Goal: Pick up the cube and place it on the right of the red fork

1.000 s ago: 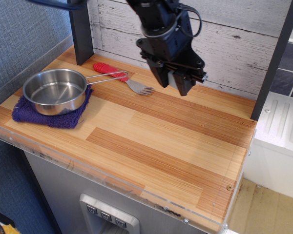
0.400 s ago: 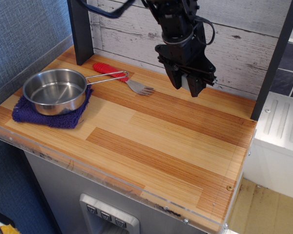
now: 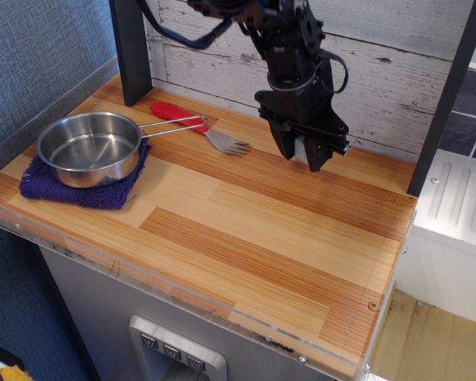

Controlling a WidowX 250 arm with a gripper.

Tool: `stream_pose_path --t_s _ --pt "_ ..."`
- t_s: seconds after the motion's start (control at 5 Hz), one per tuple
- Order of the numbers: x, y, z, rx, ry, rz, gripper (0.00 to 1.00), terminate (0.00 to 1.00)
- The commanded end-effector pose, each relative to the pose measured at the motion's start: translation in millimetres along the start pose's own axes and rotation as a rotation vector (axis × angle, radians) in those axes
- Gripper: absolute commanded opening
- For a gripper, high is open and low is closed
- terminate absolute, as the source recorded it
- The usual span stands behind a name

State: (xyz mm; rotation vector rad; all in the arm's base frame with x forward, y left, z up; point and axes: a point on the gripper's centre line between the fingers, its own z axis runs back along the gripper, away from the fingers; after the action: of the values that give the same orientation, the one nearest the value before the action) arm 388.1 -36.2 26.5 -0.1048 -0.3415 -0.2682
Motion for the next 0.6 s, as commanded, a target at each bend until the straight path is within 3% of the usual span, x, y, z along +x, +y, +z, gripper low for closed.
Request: stream_pose_path --t_s 0.0,0.2,0.4 --pt "9.8 8.9 -0.3 0.004 -0.003 -0.006 0.0 0.0" --pt "8.7 10.4 0.7 0.036 0.023 0.031 1.0 0.0" --pt "9.0 11.7 3.7 0.046 0.034 0.042 1.0 0.0"
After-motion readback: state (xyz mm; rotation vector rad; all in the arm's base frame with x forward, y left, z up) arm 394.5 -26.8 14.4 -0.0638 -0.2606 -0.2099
